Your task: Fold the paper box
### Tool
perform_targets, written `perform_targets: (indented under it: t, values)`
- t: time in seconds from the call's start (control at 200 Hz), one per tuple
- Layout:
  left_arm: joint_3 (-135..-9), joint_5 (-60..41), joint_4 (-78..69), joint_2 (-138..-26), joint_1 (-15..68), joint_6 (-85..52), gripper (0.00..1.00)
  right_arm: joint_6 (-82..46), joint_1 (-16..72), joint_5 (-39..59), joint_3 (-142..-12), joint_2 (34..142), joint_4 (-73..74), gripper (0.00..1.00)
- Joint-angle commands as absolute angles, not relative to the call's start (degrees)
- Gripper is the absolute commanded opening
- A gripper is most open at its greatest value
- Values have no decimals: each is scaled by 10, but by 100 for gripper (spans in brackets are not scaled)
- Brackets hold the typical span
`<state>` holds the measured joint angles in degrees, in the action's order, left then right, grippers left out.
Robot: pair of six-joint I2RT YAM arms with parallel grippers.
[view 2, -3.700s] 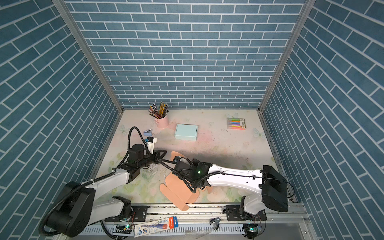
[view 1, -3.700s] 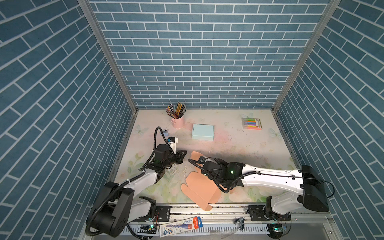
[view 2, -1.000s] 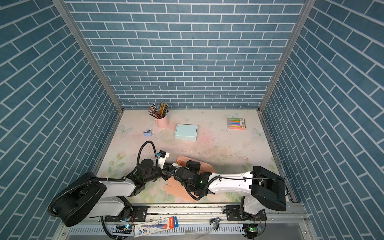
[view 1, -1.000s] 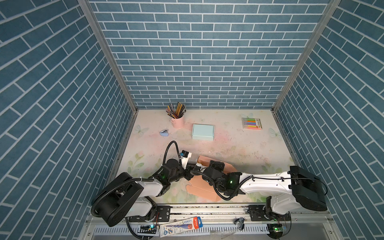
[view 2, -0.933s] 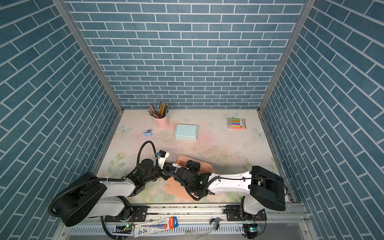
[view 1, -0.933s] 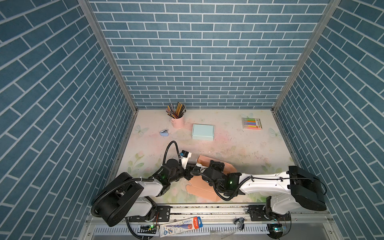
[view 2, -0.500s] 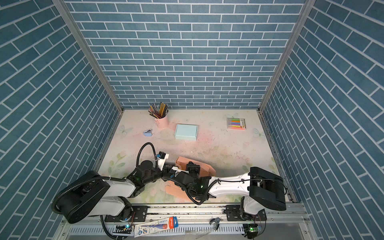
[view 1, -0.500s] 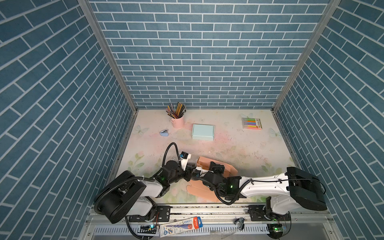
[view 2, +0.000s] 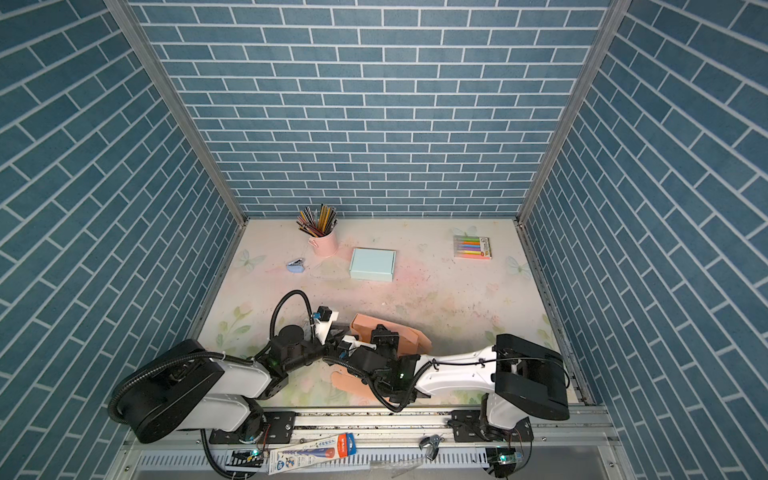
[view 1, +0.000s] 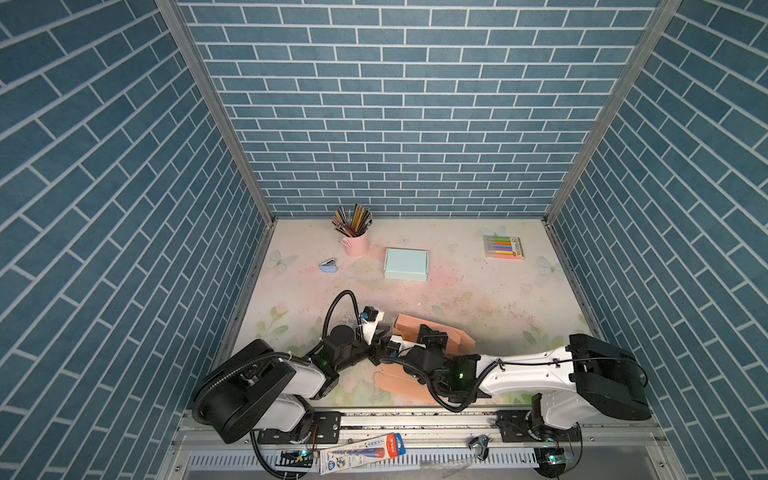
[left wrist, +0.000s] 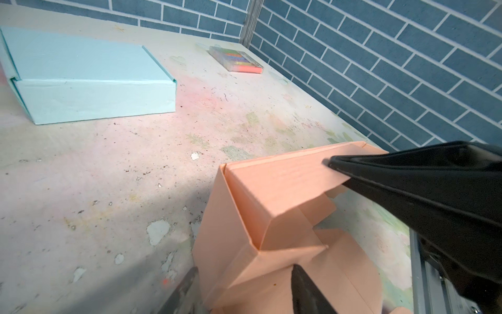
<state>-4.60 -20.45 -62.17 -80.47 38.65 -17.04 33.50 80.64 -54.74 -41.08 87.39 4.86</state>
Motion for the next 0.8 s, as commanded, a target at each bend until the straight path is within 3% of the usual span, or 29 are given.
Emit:
perform_targets:
  t: [0.0, 0.595, 0.795]
  values:
    - [-35, -190, -655, -818, 390, -158, 52, 343, 812, -539, -403, 903, 20, 0]
    - [-68, -210, -683, -859, 395, -136, 46, 336, 824, -527, -410, 891, 12, 0]
    - [-69, -161, -693, -861, 408, -133, 44, 334, 824, -528, -411, 893, 12, 0]
